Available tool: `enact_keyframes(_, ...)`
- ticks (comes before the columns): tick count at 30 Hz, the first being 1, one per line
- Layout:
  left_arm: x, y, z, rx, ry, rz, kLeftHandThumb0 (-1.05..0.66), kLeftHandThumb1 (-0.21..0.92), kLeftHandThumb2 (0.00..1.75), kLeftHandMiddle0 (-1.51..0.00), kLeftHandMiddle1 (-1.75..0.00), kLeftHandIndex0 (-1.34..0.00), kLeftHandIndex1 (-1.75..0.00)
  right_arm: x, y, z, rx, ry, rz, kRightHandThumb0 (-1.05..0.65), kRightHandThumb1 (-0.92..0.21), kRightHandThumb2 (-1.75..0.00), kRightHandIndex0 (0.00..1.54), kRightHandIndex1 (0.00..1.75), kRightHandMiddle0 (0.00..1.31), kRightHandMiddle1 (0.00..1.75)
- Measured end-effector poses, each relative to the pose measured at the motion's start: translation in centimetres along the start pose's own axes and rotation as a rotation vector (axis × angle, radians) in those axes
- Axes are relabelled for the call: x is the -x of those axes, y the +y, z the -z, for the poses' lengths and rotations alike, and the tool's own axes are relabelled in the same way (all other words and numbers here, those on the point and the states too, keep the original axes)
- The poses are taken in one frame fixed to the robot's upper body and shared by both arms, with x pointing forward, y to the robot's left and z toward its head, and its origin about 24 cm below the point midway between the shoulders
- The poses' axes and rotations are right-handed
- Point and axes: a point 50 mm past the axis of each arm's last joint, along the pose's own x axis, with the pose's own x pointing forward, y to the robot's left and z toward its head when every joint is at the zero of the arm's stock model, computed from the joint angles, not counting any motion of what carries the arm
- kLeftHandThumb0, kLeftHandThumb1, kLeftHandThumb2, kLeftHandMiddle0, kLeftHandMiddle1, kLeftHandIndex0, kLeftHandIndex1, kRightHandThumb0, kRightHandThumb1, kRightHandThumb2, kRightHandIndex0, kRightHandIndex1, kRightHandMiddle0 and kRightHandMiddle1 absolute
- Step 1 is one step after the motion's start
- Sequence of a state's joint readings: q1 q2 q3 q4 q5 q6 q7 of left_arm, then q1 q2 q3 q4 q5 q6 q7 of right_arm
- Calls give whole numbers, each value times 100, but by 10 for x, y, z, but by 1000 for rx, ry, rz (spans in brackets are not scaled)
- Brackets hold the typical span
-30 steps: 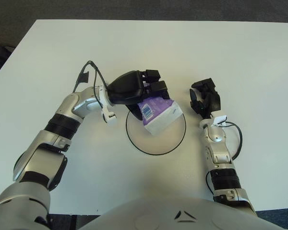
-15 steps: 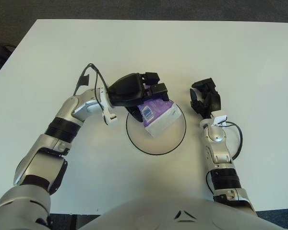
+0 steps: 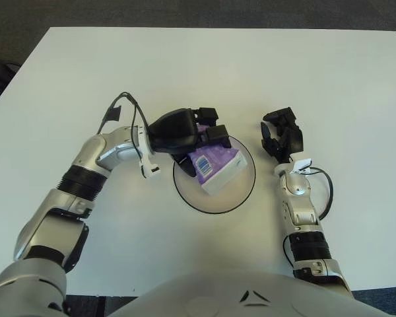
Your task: Put the tissue paper into the plate.
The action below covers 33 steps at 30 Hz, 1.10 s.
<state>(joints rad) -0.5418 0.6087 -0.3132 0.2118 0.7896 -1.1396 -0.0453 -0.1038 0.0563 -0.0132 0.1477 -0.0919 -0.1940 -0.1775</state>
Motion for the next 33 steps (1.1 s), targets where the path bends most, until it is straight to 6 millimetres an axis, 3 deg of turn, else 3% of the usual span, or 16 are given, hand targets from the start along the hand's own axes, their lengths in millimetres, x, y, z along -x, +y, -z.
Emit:
enact_keyframes(6,6,1,0,-55,-4,63,-96,92,96,-7,-4,0,-25,0,0,0,6,1,8,-35,-92,-40,46,89,31,162)
enact_keyframes(11,7,3,-1,-69,-1,48,-102,92,102,-2,-1,0,-16,0,0,0,13,-1,8,-35,-92,-40,48,89,32,161)
enact_keyframes(33,8,2,0,-71,4,20,-103,92,103,0,0,0,-18,1,2,0,47,-5,4,-35,-92,-38,52,106,34,159)
